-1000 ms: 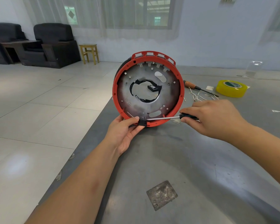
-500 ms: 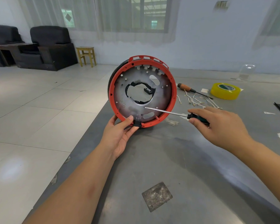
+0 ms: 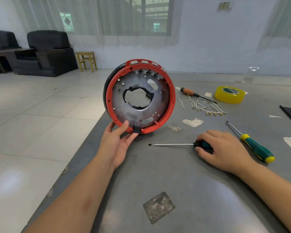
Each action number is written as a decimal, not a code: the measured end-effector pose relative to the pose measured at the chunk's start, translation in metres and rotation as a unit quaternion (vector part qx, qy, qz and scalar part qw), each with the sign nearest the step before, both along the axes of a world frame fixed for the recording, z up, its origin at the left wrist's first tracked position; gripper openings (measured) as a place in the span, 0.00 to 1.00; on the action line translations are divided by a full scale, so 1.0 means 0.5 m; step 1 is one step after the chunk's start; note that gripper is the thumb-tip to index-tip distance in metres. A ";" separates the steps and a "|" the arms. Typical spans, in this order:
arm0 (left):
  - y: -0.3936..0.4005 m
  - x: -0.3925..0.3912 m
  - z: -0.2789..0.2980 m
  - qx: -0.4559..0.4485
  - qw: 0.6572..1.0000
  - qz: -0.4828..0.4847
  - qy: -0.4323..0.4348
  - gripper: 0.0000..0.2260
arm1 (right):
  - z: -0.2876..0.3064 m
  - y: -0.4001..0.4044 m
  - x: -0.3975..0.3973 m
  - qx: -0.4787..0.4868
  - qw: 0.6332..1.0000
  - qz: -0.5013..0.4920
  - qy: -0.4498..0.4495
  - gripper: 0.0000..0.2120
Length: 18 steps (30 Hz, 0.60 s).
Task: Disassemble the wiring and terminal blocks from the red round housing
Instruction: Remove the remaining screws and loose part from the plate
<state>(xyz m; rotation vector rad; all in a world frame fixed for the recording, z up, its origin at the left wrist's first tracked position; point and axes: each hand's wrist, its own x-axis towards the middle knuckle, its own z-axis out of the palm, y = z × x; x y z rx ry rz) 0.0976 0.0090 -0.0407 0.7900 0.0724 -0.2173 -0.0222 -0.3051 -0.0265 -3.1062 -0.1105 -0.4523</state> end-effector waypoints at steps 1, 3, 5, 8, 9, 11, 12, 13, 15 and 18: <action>0.000 -0.001 0.001 0.003 1.000 -0.003 -0.001 0.27 | 0.000 0.002 0.000 0.001 1.000 -0.002 0.004 0.14; -0.001 -0.002 0.003 0.009 1.000 -0.010 -0.002 0.27 | 0.002 0.004 0.000 0.005 1.000 -0.006 0.014 0.14; -0.001 -0.002 0.003 0.012 1.000 -0.019 -0.003 0.26 | 0.006 0.005 -0.001 0.006 1.000 -0.008 0.026 0.16; -0.001 -0.003 0.003 0.019 0.999 -0.029 -0.007 0.24 | 0.008 0.008 -0.006 -0.014 0.999 -0.016 0.035 0.21; 0.000 -0.003 0.003 0.024 0.999 -0.032 -0.011 0.23 | 0.008 0.011 -0.006 -0.029 0.999 -0.019 0.025 0.23; 0.001 -0.004 0.003 0.027 0.999 -0.038 -0.015 0.21 | 0.009 0.022 -0.005 -0.041 0.999 -0.022 -0.021 0.24; 0.001 -0.005 0.003 0.025 0.999 -0.043 -0.015 0.20 | 0.012 0.034 -0.004 -0.029 0.998 -0.018 -0.050 0.23; 0.001 -0.006 0.004 0.022 0.999 -0.047 -0.014 0.18 | 0.016 0.050 -0.002 -0.008 0.997 -0.004 -0.079 0.22; 0.002 -0.007 0.005 0.016 0.998 -0.057 -0.011 0.17 | 0.026 0.092 0.009 0.040 0.990 0.049 -0.122 0.18; 0.001 -0.009 0.007 0.013 0.997 -0.072 -0.011 0.16 | 0.048 0.170 0.035 0.104 0.975 0.139 -0.139 0.10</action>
